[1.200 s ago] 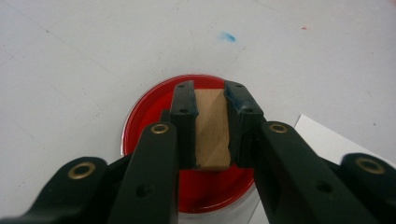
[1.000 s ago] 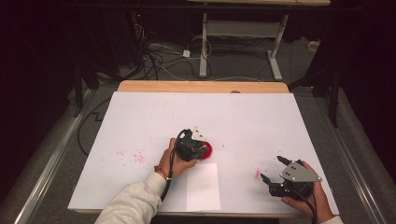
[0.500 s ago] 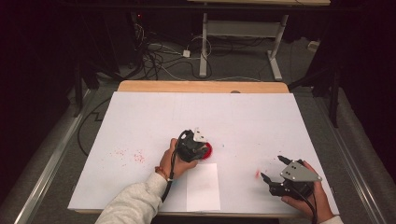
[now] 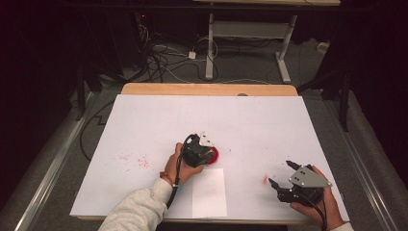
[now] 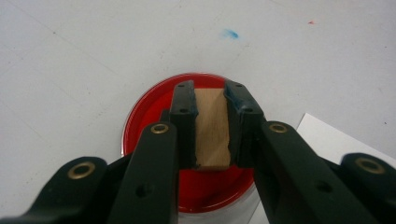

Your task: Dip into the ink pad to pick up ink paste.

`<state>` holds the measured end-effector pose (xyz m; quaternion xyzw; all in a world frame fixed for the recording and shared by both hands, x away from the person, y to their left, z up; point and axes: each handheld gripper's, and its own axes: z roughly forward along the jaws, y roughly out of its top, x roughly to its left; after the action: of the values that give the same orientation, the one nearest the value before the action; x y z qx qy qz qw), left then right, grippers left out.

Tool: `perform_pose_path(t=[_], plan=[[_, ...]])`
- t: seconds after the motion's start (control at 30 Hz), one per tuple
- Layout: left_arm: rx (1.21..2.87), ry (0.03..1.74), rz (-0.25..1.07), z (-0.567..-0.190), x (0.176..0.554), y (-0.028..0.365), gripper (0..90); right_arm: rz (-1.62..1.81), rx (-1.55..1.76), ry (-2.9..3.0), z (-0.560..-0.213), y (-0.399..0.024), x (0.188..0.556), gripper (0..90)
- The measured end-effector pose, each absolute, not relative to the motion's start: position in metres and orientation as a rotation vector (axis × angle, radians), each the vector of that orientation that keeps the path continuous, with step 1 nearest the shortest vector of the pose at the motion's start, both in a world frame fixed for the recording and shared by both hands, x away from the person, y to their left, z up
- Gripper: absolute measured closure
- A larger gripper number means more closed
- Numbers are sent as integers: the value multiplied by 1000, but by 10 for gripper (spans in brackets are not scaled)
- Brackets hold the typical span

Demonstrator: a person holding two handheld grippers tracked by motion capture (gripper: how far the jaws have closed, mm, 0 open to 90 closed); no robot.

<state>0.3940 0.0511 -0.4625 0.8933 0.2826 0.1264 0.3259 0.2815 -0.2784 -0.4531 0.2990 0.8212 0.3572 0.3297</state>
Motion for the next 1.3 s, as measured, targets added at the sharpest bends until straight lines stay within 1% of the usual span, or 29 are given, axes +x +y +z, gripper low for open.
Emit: perform_pose_path(t=[0.27,0.37,0.47,0.6,0.87,1.1,1.3], plan=[[2347,730,331,-463,395,51,736,936,781,2151,-453,-278,282,198],[2350,723,312,-462,397,52,735,928,781,2151,-453,-277,282,198],[2367,682,347,-460,396,51,736,929,789,2144,-453,-278,283,198],[2340,653,369,-448,394,53,735,932,794,2140,-452,-279,284,198],[2269,631,393,-421,387,71,735,937,792,2139,-451,-279,283,198],[2245,603,399,-410,382,83,735,946,793,2134,-450,-279,284,198],[2232,619,393,-408,381,89,735,948,789,2137,-450,-278,283,198]])
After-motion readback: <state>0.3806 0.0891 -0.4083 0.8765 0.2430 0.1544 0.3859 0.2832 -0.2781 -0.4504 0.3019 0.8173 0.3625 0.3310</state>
